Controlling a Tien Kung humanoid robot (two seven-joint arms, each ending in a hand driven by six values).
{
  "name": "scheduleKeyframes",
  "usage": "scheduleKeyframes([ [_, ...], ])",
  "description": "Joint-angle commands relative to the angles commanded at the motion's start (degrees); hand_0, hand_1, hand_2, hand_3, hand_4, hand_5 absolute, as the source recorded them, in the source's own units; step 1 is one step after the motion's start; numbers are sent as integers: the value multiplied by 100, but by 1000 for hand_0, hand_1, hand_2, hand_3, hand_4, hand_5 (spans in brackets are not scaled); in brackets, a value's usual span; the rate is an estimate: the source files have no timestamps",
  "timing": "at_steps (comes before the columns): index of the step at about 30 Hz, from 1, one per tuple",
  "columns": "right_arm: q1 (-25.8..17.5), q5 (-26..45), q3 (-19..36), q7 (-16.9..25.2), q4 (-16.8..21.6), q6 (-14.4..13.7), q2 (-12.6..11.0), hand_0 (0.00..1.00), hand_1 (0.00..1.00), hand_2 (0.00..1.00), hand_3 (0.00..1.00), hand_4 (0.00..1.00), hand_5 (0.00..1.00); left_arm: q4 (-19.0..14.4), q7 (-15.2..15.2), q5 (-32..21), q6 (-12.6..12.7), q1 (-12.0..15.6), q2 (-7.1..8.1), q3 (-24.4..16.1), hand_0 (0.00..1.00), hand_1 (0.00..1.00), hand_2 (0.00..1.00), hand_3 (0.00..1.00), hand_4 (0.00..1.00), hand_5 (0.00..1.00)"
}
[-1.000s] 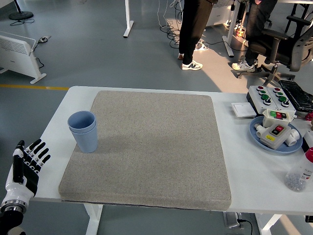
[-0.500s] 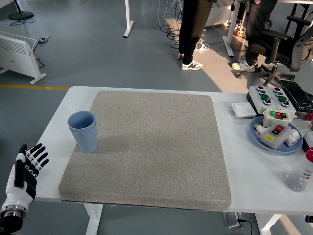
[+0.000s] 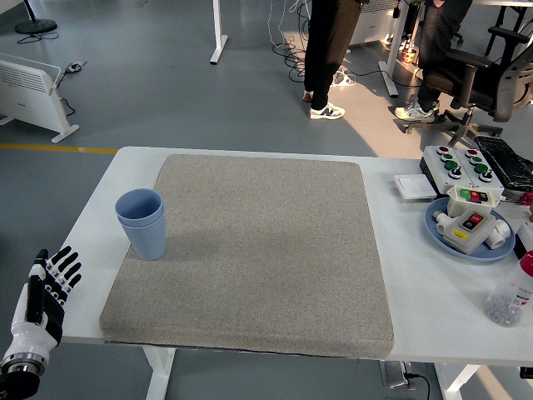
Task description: Push cup pick cup insert cup
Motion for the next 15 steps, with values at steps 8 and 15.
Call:
scheduleKeyframes([
  [8,22,19,-12,30,-10,-12,-15,523,544,620,564,116,447,14,-7,9,30,-17,-2,39,887,880,873,799,605,998],
  [15,31,-45,35,20,-13,-3,-8,523,544,621,564,116,447,30,-17,6,41,-31,0,61,888,883,873,796,601,998],
])
